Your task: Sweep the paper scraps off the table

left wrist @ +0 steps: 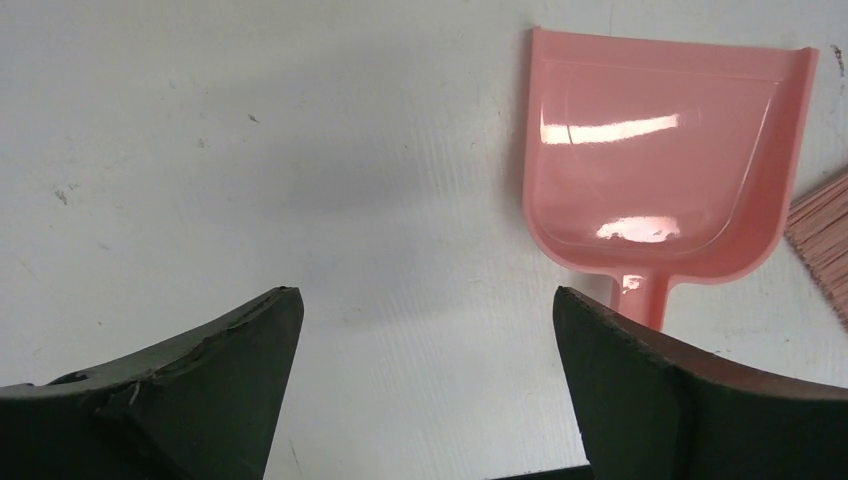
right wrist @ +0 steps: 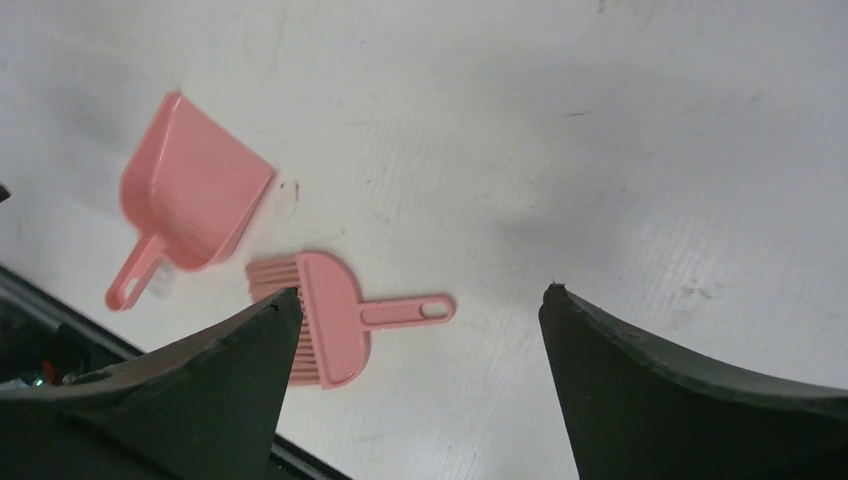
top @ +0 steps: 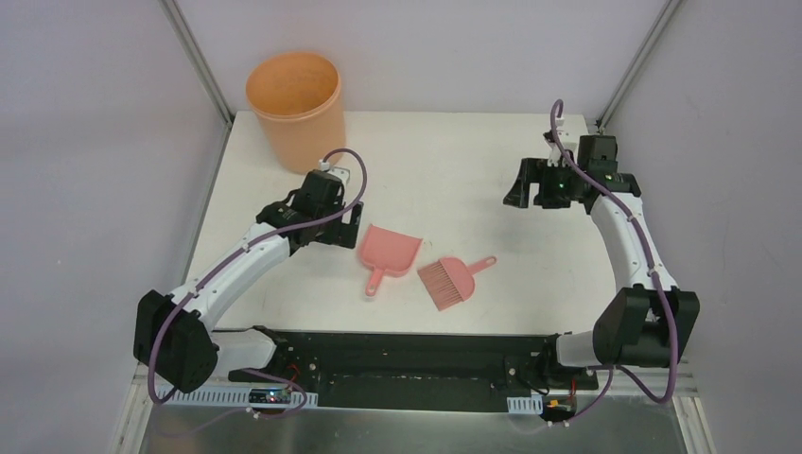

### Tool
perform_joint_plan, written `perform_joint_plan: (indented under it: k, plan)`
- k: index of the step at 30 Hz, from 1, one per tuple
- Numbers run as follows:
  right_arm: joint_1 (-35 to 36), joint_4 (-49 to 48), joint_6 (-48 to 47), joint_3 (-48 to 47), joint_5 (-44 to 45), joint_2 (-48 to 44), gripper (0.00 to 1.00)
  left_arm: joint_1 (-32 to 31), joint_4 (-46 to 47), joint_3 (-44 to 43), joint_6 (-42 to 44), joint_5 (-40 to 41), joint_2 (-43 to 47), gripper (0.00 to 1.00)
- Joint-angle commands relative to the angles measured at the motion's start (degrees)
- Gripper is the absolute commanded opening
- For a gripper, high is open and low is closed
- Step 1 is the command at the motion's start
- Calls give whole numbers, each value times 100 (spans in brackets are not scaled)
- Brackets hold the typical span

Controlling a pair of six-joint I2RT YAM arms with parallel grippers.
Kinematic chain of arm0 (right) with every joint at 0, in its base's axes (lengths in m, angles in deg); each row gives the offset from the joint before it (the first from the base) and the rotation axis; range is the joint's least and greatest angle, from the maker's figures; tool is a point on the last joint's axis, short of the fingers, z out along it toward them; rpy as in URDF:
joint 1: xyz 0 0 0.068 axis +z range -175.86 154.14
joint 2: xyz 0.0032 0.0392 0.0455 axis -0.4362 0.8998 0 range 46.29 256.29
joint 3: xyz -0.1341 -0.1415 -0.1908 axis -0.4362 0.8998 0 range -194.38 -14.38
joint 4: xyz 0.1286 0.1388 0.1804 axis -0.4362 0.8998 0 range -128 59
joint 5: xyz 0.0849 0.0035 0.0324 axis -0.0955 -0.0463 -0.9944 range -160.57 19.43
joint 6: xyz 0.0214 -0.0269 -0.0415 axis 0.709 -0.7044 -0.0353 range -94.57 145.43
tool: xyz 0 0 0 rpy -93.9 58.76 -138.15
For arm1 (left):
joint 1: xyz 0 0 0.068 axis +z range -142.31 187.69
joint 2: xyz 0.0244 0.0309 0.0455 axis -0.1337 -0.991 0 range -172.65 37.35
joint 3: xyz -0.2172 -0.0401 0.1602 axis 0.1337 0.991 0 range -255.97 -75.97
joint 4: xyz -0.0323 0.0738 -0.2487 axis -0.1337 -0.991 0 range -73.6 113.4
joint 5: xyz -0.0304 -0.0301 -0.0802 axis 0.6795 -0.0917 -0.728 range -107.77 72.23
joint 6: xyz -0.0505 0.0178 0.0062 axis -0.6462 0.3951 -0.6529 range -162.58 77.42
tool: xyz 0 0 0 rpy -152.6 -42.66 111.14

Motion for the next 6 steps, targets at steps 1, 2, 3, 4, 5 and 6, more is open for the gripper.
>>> perform_joint_plan:
  k: [1,2,3,4,5,6]
  plan:
    - [-44,-820,326,-260,907,-285,92,151,153,-231,-164,56,-37,99]
    - [-44,-907,303,-191,906,-325,91,191,152,-243,-174,56,-39,99]
    - [-46,-1000,284,-100,895,-365,91,239,171,-253,-202,22,-38,99]
    - [-45,-1059,301,7,855,-405,91,273,186,-259,-219,-20,-38,99]
    - [-44,-1112,326,119,812,-462,92,299,189,-260,-226,-58,-38,99]
    - [-46,-1176,371,259,778,-516,92,312,183,-268,-228,-73,-43,99]
